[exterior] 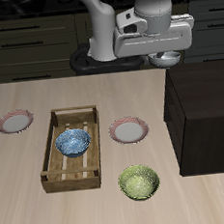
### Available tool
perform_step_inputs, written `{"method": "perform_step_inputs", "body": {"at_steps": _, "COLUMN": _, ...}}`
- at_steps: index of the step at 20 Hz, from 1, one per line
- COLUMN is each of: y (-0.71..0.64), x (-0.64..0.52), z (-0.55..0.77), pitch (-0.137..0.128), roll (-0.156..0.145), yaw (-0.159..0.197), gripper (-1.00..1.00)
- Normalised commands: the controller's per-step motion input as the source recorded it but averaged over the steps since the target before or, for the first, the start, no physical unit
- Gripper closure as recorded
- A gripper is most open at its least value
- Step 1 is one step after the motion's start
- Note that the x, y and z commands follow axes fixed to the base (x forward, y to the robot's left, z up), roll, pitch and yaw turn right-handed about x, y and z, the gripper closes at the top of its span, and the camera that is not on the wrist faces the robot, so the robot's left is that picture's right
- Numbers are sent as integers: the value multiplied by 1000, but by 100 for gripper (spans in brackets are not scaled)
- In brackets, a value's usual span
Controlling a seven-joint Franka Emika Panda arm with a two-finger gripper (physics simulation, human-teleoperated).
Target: Place the white bowl on the off-center plate
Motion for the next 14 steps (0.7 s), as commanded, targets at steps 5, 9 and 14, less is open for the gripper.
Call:
{"method": "perform_step_inputs", "body": {"at_steps": 5, "y": -740, "x": -191, "z": -53, "pitch": -27, "roll": -22, "yaw": 2, "gripper": 100}}
{"method": "perform_step_inputs", "body": {"at_steps": 9, "y": -602, "x": -195, "z": -91, "pitch": -24, "roll": 2, "yaw": 9, "gripper": 100}}
{"method": "perform_step_inputs", "body": {"at_steps": 14, "y": -687, "x": -19, "z": -97, "pitch": -32, "roll": -88, "yaw": 38, "gripper": 100}}
